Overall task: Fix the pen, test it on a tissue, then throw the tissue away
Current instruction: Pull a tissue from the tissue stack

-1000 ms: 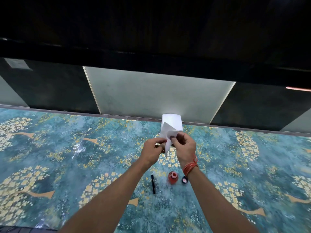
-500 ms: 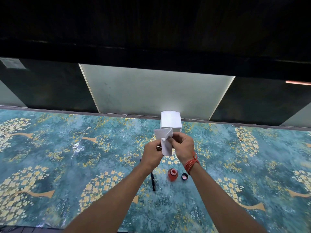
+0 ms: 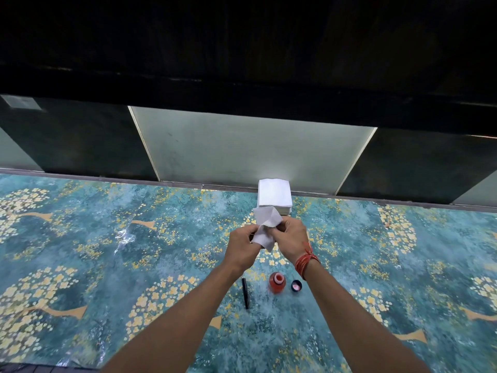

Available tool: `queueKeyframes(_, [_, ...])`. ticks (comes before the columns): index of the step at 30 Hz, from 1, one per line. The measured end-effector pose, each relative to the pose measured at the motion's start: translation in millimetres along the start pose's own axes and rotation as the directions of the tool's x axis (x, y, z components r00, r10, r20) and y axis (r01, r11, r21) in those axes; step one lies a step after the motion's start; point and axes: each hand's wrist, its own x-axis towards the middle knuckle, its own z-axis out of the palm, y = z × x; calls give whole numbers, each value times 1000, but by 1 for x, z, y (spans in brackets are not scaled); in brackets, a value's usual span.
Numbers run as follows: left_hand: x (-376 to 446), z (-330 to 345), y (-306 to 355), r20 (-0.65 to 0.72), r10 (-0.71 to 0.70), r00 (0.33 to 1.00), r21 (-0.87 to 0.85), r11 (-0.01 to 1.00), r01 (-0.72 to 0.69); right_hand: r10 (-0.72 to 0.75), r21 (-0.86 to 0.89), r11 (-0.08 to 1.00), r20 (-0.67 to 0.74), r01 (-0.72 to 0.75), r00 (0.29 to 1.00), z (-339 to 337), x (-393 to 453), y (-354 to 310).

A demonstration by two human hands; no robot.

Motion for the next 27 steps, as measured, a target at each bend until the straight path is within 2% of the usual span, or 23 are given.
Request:
queueKeyframes(2, [0, -2, -2, 41, -8, 999, -31, 999, 9, 38, -10, 999, 37, -37, 999, -2, 4, 5])
queueKeyframes(6, [1, -5, -9, 62, -32, 998, -100, 994, 38, 116, 276, 952, 76, -133, 990, -5, -2, 1])
queueKeyframes(8, [1, -6, -8, 61, -60, 996, -157, 985, 69, 110, 360, 924, 75, -130, 991, -7, -5, 2])
queueKeyframes(11, [0, -1, -4, 50, -65, 997, -199, 977, 73, 37, 312, 948, 98, -67, 994, -4, -11, 8])
queueKeyframes(14, [0, 3, 1, 49, -72, 996, -267, 960, 83, 34, 346, 937, 31, -43, 999, -1, -17, 8])
queueKeyframes(18, [0, 1, 2, -19, -59, 998, -188, 981, 54, 18, 362, 932, -37, -3, 999, -6, -15, 3])
queueKeyframes(21, [0, 3, 0, -70, -9, 998, -122, 993, 0, -18, 294, 955, -17, 22, 1000, -7, -14, -6])
queueKeyframes(25, [-3, 11, -8, -79, 15, 997, -31, 999, -18, -158, -40, 987, -52, 156, 986, -4, -8, -7])
queueKeyframes(27, [-5, 11, -12, -58, -21, 998, -34, 999, 19, -188, -114, 977, -58, 181, 980, -4, -6, -7])
